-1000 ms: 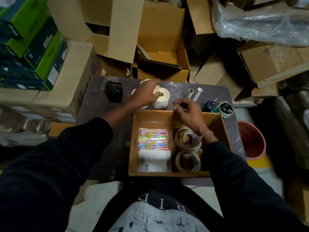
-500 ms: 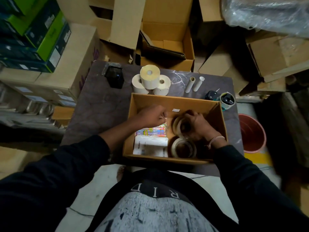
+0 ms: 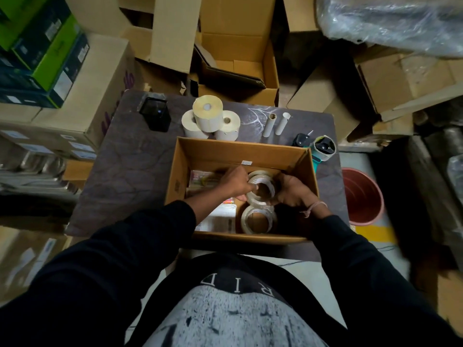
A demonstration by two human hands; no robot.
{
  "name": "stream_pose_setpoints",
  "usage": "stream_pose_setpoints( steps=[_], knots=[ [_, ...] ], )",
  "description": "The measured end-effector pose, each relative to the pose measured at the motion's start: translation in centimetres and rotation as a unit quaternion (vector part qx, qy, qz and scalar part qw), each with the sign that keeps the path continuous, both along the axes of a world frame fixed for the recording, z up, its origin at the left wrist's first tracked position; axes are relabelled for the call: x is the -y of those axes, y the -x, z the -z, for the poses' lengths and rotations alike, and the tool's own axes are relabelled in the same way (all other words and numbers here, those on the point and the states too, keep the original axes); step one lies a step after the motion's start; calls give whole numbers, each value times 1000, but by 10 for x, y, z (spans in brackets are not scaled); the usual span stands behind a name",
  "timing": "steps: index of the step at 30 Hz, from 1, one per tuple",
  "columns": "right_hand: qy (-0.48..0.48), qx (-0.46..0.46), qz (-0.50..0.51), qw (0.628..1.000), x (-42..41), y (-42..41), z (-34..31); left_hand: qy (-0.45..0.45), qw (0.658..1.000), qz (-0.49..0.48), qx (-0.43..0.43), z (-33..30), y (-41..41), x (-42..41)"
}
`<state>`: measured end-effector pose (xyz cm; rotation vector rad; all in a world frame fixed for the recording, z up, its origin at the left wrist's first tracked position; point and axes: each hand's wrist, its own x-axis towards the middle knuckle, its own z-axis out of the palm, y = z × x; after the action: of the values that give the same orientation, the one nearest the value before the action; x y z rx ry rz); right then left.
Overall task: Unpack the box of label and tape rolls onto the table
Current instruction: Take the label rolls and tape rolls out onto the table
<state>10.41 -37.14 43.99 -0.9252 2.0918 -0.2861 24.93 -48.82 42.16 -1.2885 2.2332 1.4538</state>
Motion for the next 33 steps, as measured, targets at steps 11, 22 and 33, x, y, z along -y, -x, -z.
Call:
stream_pose_setpoints(
  steps=[11,22,33],
  knots=[
    [-59,-260,-92,959,11,-33,-56,149,981,120,-22,7,-10,16],
    [61,-301,-86,948,4,13,-115,245,885,394,33,38,-4,-8],
    [214,17,83,973,-10,29,-92,292,879,362,103,27,16,-41]
  ],
)
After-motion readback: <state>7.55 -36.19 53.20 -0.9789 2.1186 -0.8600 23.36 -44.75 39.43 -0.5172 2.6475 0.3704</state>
